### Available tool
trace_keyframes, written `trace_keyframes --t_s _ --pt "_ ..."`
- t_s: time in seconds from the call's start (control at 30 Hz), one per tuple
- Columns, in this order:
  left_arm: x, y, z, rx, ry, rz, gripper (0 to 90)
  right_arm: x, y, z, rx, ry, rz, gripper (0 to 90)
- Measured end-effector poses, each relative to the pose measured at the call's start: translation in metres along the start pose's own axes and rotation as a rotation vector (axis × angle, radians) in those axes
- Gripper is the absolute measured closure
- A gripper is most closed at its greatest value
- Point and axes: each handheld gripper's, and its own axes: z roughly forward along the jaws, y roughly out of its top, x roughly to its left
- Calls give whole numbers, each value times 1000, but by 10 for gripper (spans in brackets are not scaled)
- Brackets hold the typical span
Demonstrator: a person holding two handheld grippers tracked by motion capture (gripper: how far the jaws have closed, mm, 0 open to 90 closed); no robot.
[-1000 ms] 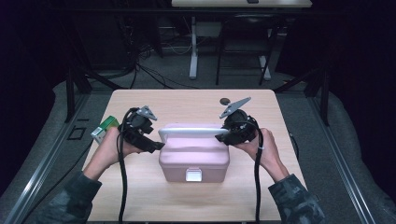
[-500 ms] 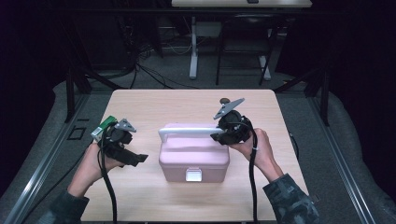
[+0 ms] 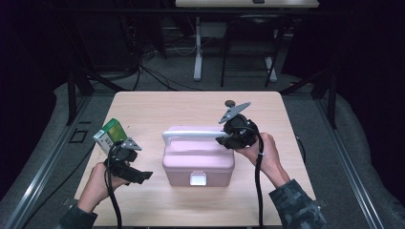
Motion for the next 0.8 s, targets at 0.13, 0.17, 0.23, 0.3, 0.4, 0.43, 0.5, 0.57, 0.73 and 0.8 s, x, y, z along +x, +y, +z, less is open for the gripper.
trace_keyframes --t_s 0.13,0.17,0.23,0.3,0.4,0.43,0.5,0.57,0.73,0.8 --pt "5 -3 4 -4 -7 -17 136 1 -1 -1 -4 -3 -7 691" --pt "5 -4 4 -9 -7 -23 136 1 -1 -1 -4 -4 -5 691" --pt "6 -5 6 -5 -8 -26 136 2 -1 -1 -6 -4 -8 693" --pt "6 -6 8 -11 -9 -34 137 2 -1 -1 -5 -5 -6 693" --pt "7 -7 11 -14 -7 -42 138 3 -1 -1 -6 -9 -7 692" --pt "7 -8 12 -11 -10 -46 140 3 -1 -1 -7 -11 -3 689" --pt "8 -9 14 -12 -10 -53 145 2 -2 -2 -16 -21 11 688" --pt "9 -10 16 -7 -10 -57 146 2 -2 -3 -29 -24 19 693" --pt "11 -11 18 -21 0 -74 147 2 -3 -3 -35 -23 13 698" --pt "10 -11 19 -29 1 -79 147 2 -4 -4 -35 -24 10 701"
